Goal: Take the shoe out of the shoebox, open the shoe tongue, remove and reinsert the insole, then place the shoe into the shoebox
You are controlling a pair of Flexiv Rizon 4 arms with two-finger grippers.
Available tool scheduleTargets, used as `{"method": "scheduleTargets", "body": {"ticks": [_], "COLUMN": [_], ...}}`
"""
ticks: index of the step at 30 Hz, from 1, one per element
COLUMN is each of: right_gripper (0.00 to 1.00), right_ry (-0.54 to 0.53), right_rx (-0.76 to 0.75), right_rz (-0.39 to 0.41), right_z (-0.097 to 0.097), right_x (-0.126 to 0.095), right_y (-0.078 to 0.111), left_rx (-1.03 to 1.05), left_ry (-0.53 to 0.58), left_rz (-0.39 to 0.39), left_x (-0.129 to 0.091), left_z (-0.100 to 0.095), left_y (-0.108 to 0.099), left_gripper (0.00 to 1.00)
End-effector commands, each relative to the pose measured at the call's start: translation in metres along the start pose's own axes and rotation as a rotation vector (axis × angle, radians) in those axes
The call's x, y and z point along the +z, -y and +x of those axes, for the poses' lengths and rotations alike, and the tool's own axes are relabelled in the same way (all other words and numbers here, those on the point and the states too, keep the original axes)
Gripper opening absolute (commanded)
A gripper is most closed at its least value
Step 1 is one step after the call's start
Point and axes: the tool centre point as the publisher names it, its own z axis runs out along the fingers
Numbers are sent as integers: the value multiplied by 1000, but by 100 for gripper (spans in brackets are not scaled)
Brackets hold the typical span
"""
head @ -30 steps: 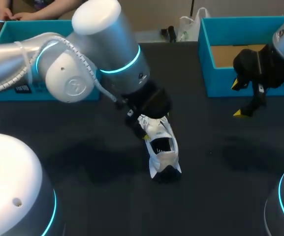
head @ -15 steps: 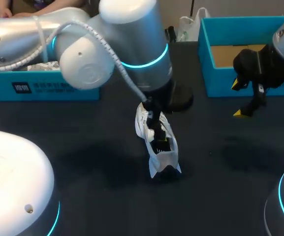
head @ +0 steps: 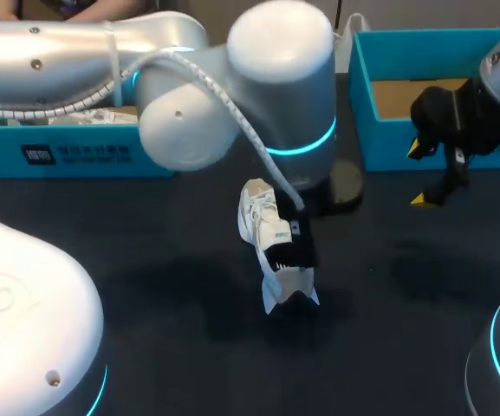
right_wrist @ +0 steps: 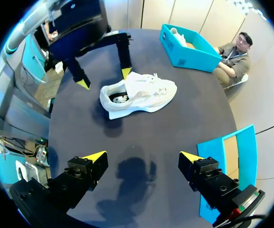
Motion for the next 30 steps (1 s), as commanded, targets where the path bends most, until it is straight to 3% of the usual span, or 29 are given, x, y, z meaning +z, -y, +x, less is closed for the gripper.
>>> {"method": "scheduleTargets", "body": {"ticks": [1,13,30], "right_gripper": [100,100,100], "right_ry": [2,2,2], "right_rx": [0,0,0], "right_rz": [1,1,1], "right_z": [1,1,1], "right_x": [1,1,1], "right_y": [0,0,0], "left_rx": [-13,-19,-90], "left_ry": [8,16,-2], "left_rz": [-7,-61,-76], "left_x": [12,41,89], "left_z": [9,33,39], "left_y": [-3,-14,-22], "left_gripper": [100,100,100]}}
